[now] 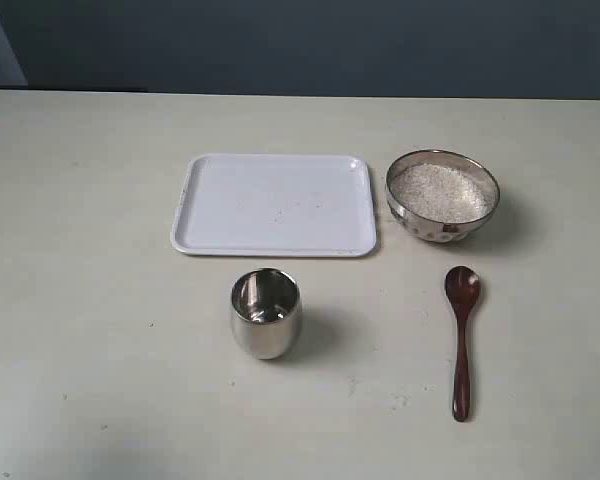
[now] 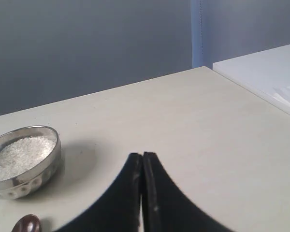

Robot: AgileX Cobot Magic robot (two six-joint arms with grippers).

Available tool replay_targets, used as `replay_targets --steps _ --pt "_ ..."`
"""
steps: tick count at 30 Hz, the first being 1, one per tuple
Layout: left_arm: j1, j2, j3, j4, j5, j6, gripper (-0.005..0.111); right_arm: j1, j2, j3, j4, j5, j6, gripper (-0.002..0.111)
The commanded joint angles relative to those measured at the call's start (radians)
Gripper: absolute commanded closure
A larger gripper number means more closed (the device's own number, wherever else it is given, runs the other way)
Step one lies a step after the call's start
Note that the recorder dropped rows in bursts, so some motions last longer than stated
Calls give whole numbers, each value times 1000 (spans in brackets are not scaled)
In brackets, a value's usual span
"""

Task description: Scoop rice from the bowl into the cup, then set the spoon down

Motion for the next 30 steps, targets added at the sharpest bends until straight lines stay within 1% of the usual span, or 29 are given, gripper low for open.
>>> replay_targets --steps 1,9,10,12,13,15,17,20,22,23,25,27,30 --pt "-6 -4 -3 0 -9 -5 106 -5 -5 2 0 -2 -3 108" --pt "-6 -4 -3 0 -9 -5 106 -5 -5 2 0 -2 -3 108" --pt "-6 -4 -3 0 -9 -5 106 -5 -5 2 0 -10 -3 108" --pt "-6 -4 -3 0 -9 -5 106 -5 -5 2 11 -84 6 108" --pt "-6 -4 -3 0 -9 -5 106 -5 -5 2 77 -142 42 108" --pt "-6 -4 -3 0 -9 -5 106 -5 -5 2 270 -228 136 108" --pt "-6 -4 -3 0 -9 -5 106 -5 -5 2 395 -294 155 108" --pt "-6 -4 -3 0 -9 -5 106 -5 -5 2 469 -347 155 108" --pt "-6 -4 -3 0 -9 -5 106 -5 -5 2 473 -407 159 108" --pt "-6 -4 -3 0 -9 -5 106 -5 -5 2 508 -431 192 108" --pt "-6 -4 -3 0 -9 -5 106 -5 -5 2 655 -468 280 108" --pt "-6 -4 -3 0 -9 -5 106 -5 -5 2 725 -461 296 108" --pt "-6 -4 -3 0 -9 -5 106 -5 -5 2 703 -365 296 108"
